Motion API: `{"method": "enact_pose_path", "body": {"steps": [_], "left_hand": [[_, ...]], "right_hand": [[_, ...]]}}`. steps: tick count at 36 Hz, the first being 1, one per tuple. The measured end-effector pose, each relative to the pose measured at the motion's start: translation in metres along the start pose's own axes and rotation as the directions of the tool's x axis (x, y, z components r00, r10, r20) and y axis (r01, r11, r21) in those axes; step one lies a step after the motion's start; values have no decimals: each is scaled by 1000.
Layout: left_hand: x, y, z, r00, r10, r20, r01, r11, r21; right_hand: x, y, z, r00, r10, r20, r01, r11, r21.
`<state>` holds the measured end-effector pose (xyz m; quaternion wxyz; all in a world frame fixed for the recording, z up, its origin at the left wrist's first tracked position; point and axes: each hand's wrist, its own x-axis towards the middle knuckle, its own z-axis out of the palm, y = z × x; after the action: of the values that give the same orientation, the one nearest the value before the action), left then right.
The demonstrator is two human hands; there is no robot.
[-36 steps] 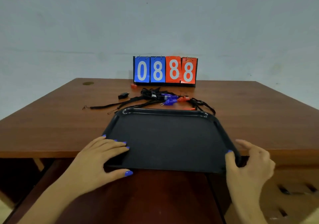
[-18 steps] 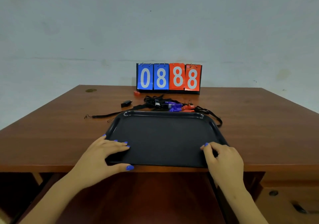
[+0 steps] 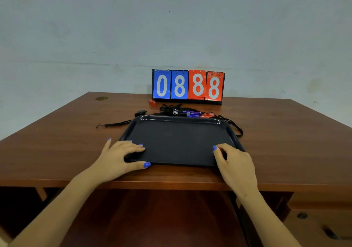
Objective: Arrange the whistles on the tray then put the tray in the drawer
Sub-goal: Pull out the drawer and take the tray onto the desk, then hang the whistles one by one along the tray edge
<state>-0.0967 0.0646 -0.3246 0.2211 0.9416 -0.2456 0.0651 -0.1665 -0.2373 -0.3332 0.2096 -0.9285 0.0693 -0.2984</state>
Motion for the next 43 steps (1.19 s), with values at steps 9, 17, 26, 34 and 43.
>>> {"method": "enact_pose_path", "body": {"steps": [9, 17, 26, 34, 43], "left_hand": [[-73, 28, 18, 926, 222, -304, -221, 974, 41], [-194, 29, 44, 990, 60, -130, -96, 951, -294], [-242, 31, 54, 987, 65, -149, -41, 986, 162], [-225, 34, 59, 949, -112, -294, 168, 971, 171], [-156, 8, 64, 948, 56, -314, 67, 928, 365]], "right_hand": [[-40, -8, -5, 997, -82, 11, 82, 996, 42], [-149, -63, -8, 831, -402, 384, 277, 898, 341], [-212, -77, -15, 453, -576, 681, 409, 813, 415], [-196, -75, -5, 533, -572, 624, 382, 820, 426], [-142, -63, 35, 757, -520, 395, 546, 836, 53]]}}
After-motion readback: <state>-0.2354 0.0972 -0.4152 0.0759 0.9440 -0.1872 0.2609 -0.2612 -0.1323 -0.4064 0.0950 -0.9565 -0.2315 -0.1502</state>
